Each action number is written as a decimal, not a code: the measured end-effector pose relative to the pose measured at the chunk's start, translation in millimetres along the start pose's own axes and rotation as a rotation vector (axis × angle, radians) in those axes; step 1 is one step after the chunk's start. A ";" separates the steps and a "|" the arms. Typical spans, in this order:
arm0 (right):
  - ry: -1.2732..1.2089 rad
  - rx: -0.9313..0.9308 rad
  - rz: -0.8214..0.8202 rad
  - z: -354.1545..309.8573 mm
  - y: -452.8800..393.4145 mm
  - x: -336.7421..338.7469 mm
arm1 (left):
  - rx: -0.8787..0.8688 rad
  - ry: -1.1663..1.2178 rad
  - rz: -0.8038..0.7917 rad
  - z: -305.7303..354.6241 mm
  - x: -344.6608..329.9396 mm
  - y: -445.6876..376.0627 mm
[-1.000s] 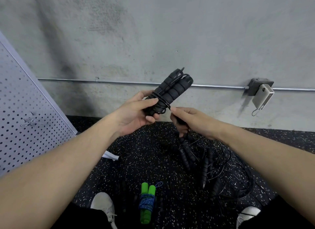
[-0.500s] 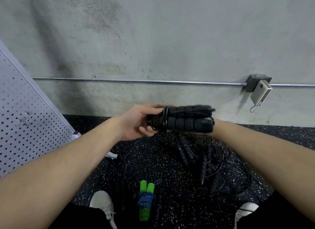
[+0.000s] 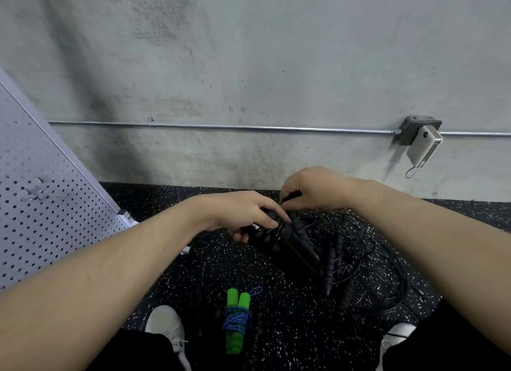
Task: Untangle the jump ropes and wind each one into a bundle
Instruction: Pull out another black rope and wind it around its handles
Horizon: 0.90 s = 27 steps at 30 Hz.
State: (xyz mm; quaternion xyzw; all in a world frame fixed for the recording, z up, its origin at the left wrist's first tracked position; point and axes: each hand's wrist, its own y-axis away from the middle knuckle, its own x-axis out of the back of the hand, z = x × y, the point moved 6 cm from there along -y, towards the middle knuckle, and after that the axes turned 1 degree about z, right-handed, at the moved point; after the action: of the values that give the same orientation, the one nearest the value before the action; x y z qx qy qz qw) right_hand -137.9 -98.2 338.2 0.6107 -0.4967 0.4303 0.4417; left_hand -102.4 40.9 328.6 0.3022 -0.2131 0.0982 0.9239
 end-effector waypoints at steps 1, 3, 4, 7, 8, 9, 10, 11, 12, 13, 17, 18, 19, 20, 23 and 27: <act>-0.027 0.002 0.011 0.9 -1.0 3.0 | -0.014 -0.019 0.026 0.4 4.0 1.1; -0.080 -0.019 0.056 0.2 -1.2 12.1 | -0.026 -0.022 0.081 0.2 13.7 3.4; -0.076 -0.024 0.079 -2.3 -1.4 15.5 | -0.023 -0.026 0.114 -0.7 18.0 3.5; -0.007 -0.036 0.147 -8.1 -8.3 19.2 | 0.003 -0.143 0.225 -1.7 25.9 -1.1; -0.025 -0.053 0.168 -10.5 -9.7 20.5 | 0.006 -0.172 0.259 -0.8 27.3 -3.8; -0.075 -0.068 0.192 -11.2 -11.5 20.7 | 0.007 -0.184 0.294 -0.1 29.0 -6.7; -0.145 -0.079 0.214 -12.5 -12.3 21.1 | 0.011 -0.179 0.332 -0.3 31.2 -9.1; -0.212 -0.090 0.235 -12.5 -13.7 20.7 | 0.017 -0.157 0.376 -1.4 34.3 -11.4; -0.273 -0.098 0.259 -14.6 -14.2 21.3 | 0.021 -0.127 0.424 -3.3 37.9 -13.0; -0.341 -0.110 0.292 -16.1 -14.4 22.3 | 0.017 -0.106 0.475 -4.8 42.0 -13.3; -0.607 -0.331 0.325 -5.1 -14.4 20.2 | -0.035 -0.023 0.701 -7.2 62.8 -6.4; -0.636 -0.337 0.283 -6.4 -13.9 17.3 | -0.051 0.025 0.746 -8.2 66.8 -4.1; -0.655 -0.309 0.238 -11.4 -13.7 14.3 | -0.058 0.093 0.782 -10.5 69.7 -2.9; -0.657 -0.269 0.207 -17.8 -13.0 12.3 | -0.058 0.192 0.804 -14.0 71.4 -2.7; -0.666 -0.179 0.189 -32.7 -11.7 12.6 | -0.069 0.546 0.813 -23.0 72.5 -4.6; -0.890 -0.147 0.117 -42.9 -10.0 4.4 | -0.118 0.894 0.807 -18.0 70.1 -1.2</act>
State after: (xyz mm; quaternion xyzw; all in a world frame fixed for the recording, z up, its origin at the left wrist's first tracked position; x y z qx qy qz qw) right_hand -131.1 -56.5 351.6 0.6742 -0.7011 0.1139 0.2023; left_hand -33.6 54.5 346.6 0.0753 0.0929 0.5466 0.8288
